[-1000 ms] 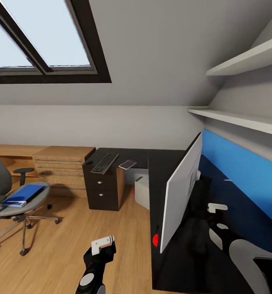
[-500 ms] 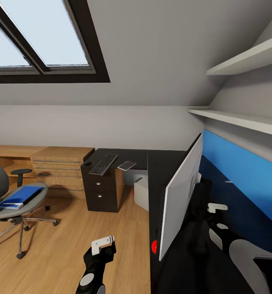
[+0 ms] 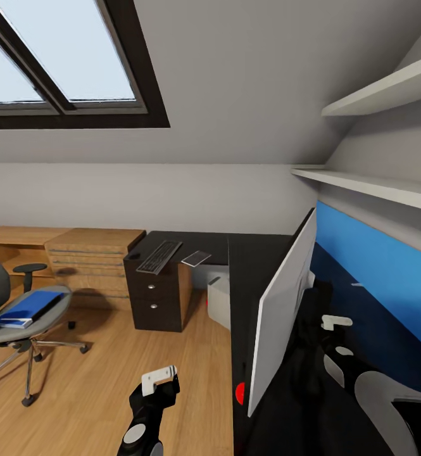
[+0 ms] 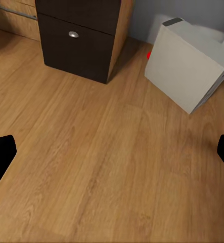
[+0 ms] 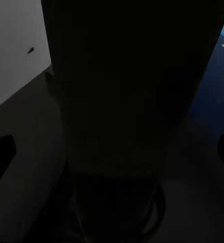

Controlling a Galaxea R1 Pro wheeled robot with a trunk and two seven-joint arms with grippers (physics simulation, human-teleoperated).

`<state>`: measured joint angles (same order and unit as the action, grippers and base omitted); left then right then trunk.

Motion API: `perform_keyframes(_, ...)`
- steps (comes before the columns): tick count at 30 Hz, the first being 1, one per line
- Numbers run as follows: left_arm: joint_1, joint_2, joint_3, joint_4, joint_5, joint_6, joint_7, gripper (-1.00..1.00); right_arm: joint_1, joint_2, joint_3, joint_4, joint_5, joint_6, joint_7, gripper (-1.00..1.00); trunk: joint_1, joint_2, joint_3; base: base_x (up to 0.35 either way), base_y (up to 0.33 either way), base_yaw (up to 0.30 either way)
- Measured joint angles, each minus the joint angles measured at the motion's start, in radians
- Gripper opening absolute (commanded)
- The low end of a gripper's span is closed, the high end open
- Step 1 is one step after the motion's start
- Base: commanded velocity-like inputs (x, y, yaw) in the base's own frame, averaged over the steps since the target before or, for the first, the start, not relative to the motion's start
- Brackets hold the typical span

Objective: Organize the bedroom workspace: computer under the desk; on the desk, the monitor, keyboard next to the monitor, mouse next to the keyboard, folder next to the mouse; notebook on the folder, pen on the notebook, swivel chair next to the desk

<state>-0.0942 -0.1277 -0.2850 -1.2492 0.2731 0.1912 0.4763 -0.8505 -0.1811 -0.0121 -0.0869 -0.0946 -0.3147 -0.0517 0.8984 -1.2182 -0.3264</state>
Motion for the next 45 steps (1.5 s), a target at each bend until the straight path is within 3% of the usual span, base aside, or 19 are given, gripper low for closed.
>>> perform_keyframes(9,0.0,0.0,-0.001,0.0,0.0,0.0,0.0,1.0,0.0,0.0,0.0,0.0,0.0,0.0,0.0,1.0,0.0,0.0,0.0,0.002,0.0,0.0)
perform_keyframes(10,0.0,-0.001,-0.001,0.0,0.0,0.0,0.0,1.0,0.0,0.0,0.0,0.0,0.0,0.0,0.0,-1.0,0.0,0.0,0.0,0.0,0.0,0.0)
perform_keyframes(45,0.0,0.0,-0.002,-0.001,0.0,0.0,0.001,1.0,0.001,0.001,0.007,0.0,-0.003,-0.028,0.0,-1.0,0.0,0.0,0.0,0.0,0.0,0.0)
